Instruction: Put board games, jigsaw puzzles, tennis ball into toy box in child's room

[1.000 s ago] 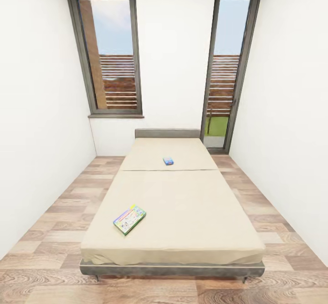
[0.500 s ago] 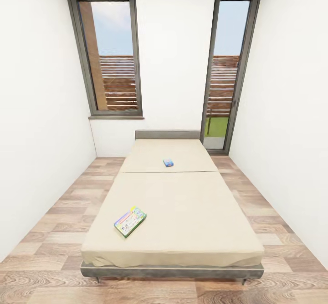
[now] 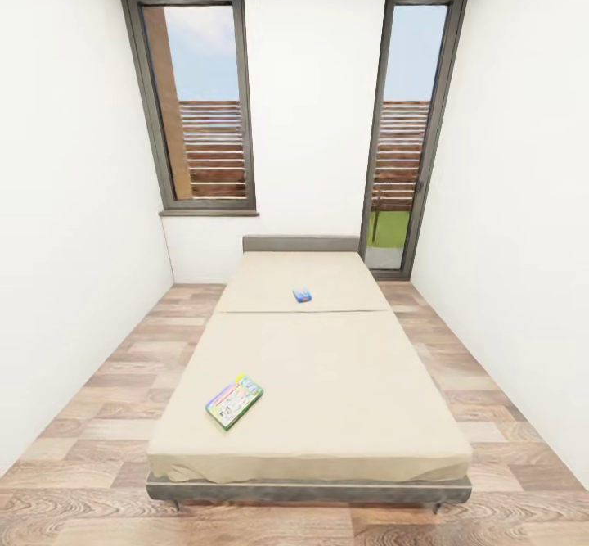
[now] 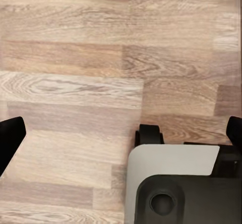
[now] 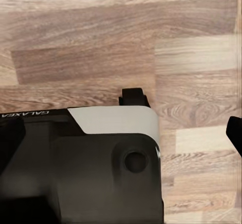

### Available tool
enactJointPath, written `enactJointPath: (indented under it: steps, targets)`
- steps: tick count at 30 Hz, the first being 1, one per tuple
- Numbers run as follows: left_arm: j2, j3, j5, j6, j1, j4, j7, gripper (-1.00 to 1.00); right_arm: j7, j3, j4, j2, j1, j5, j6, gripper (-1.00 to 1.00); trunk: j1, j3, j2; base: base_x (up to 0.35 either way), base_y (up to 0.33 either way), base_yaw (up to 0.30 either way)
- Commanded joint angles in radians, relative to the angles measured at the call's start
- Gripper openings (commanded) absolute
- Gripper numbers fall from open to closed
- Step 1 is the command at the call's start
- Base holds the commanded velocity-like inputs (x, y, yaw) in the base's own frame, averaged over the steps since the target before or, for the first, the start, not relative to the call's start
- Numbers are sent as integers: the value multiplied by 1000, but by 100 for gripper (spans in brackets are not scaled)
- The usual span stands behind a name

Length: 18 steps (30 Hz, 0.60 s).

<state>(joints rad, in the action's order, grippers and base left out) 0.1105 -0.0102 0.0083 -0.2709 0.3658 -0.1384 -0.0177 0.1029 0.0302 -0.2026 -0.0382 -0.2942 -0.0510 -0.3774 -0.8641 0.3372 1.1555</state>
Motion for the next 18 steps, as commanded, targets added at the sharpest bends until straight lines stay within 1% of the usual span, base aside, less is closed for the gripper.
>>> enactJointPath:
  steps: [1, 4, 6, 7, 8, 10, 12, 14, 18]
  targets:
    - [1, -1, 1, -6, 5, -3, -2, 100, 10, 3, -6, -1, -4, -6, -12, 100, 4, -2, -7, 0, 0, 0]
    - [4, 1, 0, 18, 16, -4, -1, 100, 18, 4, -17, 1, -11, -7, -22, 100, 15, -11, -28, 0, 0, 0]
    - [4, 2, 1, 64, 20, -3, -1, 100, 19, 4, -22, 5, -13, -8, -2, 100, 23, -18, -42, 0, 0, 0]
    - [4, 3, 1, 93, 21, 1, -1, 100, 19, 3, -22, 7, -13, -9, 31, 100, 27, -21, -49, 0, 0, 0]
    - [3, 3, 1, 105, 22, 2, -1, 100, 20, 3, -21, 8, -13, -9, 52, 100, 31, -24, -56, 0, 0, 0]
    - [3, 4, 2, 132, 22, 6, -2, 100, 18, 2, -18, 7, -12, -9, 137, 100, 38, -30, -70, 0, 0, 0]
    - [5, 3, 3, 142, 21, 7, -4, 100, 19, 1, -17, 2, -11, -8, 170, 100, 46, -36, -84, 0, 0, 0]
    - [5, 3, 3, 147, 20, 8, -11, 100, 20, -1, -16, -1, -11, -7, 186, 100, 54, -43, -98, 0, 0, 0]
    - [5, 3, 4, 152, 19, 9, -40, 100, 22, -4, -15, -7, -11, -4, 195, 100, 69, -55, -126, 0, 0, 0]
